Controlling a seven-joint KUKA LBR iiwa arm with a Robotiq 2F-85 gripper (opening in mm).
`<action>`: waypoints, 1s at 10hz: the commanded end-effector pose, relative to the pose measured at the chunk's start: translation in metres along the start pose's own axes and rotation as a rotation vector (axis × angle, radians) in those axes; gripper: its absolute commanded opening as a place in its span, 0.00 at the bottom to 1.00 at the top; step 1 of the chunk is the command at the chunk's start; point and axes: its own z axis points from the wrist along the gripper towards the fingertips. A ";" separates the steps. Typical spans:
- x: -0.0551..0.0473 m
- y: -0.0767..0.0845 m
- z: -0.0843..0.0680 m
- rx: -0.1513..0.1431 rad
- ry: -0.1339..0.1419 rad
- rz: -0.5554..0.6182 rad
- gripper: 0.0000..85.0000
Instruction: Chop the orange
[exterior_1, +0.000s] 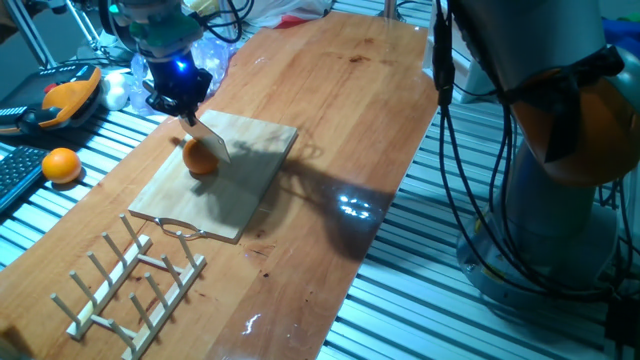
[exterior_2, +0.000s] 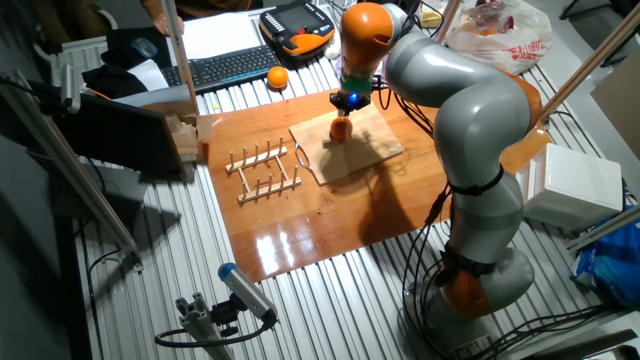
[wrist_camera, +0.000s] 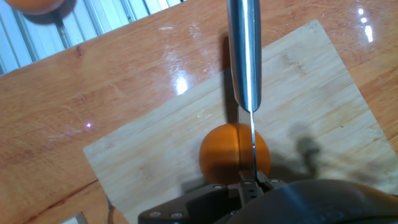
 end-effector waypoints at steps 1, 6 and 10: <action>0.000 0.000 0.000 0.001 -0.001 0.001 0.00; 0.002 -0.001 -0.005 0.008 0.011 -0.002 0.00; 0.002 -0.001 -0.003 0.021 -0.007 0.006 0.00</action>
